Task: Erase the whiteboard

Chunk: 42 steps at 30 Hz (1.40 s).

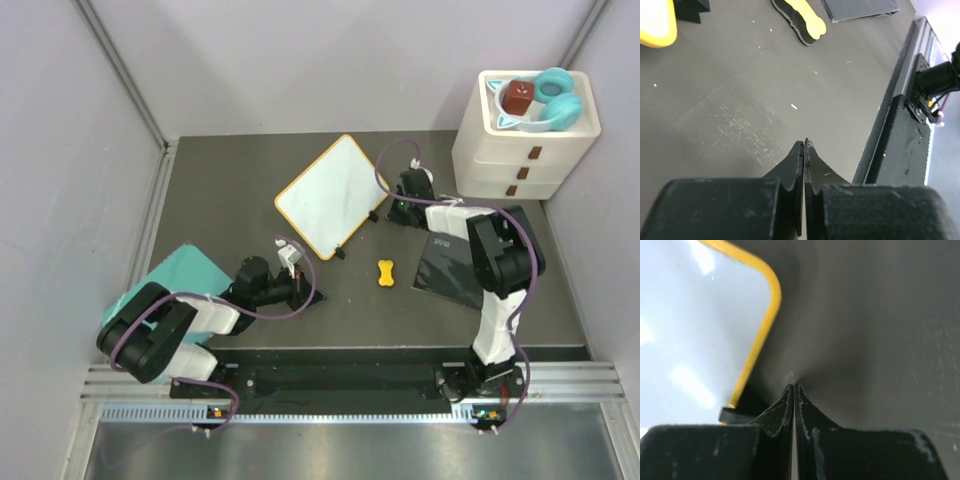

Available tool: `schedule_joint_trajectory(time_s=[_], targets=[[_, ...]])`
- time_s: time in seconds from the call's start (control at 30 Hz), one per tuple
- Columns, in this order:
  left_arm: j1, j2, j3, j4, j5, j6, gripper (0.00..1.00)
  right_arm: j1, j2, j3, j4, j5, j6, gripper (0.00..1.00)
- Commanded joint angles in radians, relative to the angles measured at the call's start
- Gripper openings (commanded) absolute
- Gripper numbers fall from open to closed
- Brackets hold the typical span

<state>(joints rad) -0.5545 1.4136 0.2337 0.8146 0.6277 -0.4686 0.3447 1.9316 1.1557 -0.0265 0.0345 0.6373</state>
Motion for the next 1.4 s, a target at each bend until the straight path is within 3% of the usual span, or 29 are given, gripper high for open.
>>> schedule_joint_trajectory(time_s=[0.0, 0.3, 0.5, 0.7, 0.83, 1.03, 1.37], targets=[[-0.024, -0.062, -0.008, -0.055, -0.085, 0.030, 0.00, 0.000, 0.067, 0.085, 0.057, -0.071, -0.001, 0.00], [-0.036, -0.104, -0.069, -0.026, -0.252, -0.074, 0.00, 0.007, 0.142, 0.111, 0.103, -0.153, 0.027, 0.00], [-0.038, -0.074, -0.056, -0.106, -0.457, -0.174, 0.00, 0.036, 0.049, -0.039, 0.163, -0.177, 0.036, 0.00], [-0.038, 0.008, 0.004, -0.106, -0.525, -0.229, 0.00, 0.105, -0.037, -0.163, 0.174, -0.176, 0.042, 0.00], [-0.038, 0.045, 0.047, -0.115, -0.559, -0.235, 0.00, 0.154, -0.094, -0.235, 0.200, -0.177, 0.065, 0.00], [-0.036, 0.076, 0.076, -0.140, -0.629, -0.229, 0.00, 0.227, -0.082, -0.215, 0.203, -0.157, 0.079, 0.00], [-0.032, -0.042, 0.107, -0.344, -0.807, -0.194, 0.00, 0.255, -0.085, -0.241, 0.218, -0.153, 0.102, 0.00]])
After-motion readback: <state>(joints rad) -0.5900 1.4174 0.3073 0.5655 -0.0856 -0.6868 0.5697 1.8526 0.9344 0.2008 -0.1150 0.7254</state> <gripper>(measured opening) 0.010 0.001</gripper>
